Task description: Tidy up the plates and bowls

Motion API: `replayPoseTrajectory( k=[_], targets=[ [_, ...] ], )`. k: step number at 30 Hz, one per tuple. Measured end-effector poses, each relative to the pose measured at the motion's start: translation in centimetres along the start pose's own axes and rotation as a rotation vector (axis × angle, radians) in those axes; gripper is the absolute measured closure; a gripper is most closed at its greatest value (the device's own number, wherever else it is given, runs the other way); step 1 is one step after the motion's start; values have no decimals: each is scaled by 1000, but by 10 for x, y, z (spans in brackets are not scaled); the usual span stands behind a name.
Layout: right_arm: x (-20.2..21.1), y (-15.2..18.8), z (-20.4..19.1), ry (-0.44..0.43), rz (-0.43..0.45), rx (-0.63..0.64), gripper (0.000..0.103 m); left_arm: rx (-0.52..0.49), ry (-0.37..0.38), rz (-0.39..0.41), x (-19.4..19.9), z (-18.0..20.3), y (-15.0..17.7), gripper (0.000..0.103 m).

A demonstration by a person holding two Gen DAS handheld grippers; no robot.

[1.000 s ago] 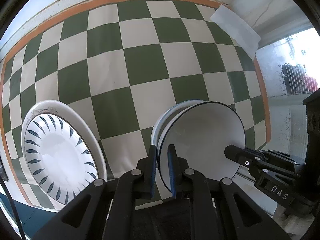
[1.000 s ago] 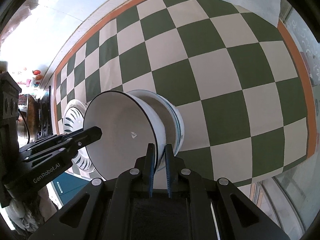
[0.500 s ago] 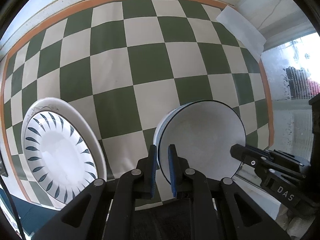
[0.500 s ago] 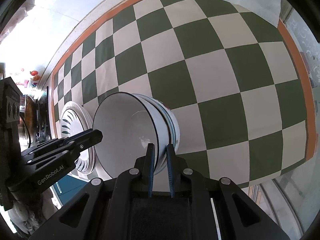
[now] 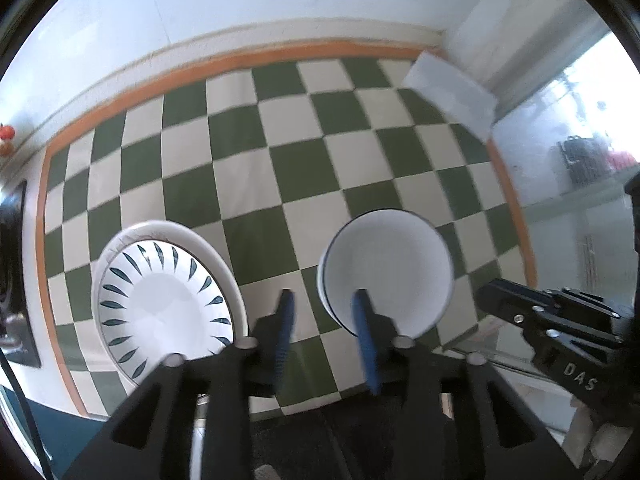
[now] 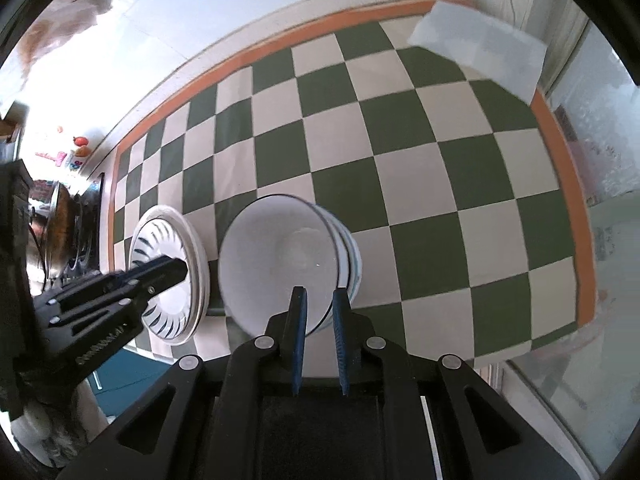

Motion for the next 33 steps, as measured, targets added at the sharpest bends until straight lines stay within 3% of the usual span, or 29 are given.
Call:
replayPoseTrajectory(
  k=[1,2,4,7,13,25,33],
  targets=[
    [7,2,-4,0,11,9,86,-11,3,14,6,2,0,56],
    [14,4,-8,5,23,20,83,-20,4,34,13,3,1,38],
    [27,8,-14,14,51,33,66,-32,4,63,24,4,1,18],
    [48,13,-21,30,95,45,46,-41,-11,105,42,3,3,16],
    [88,20,-29,58,162,61,22,-46,7,143,73,2,10,7],
    [149,36,-45,67,259,70,16,-59,21,208,118,9,17,7],
    [139,32,-31,46,244,18,15,-17,52,176,95,2,13,7]
  ],
)
Point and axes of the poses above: each gripper's, at about its wrist camera, not at the fingertips, and x roughly against the way its jaws point, z to its right, y to its underside, the point moved 2 cm from there along -x, roughly the way its jaws point, and after that the axes turned 10 degrees about z, right-handed, at the moved point
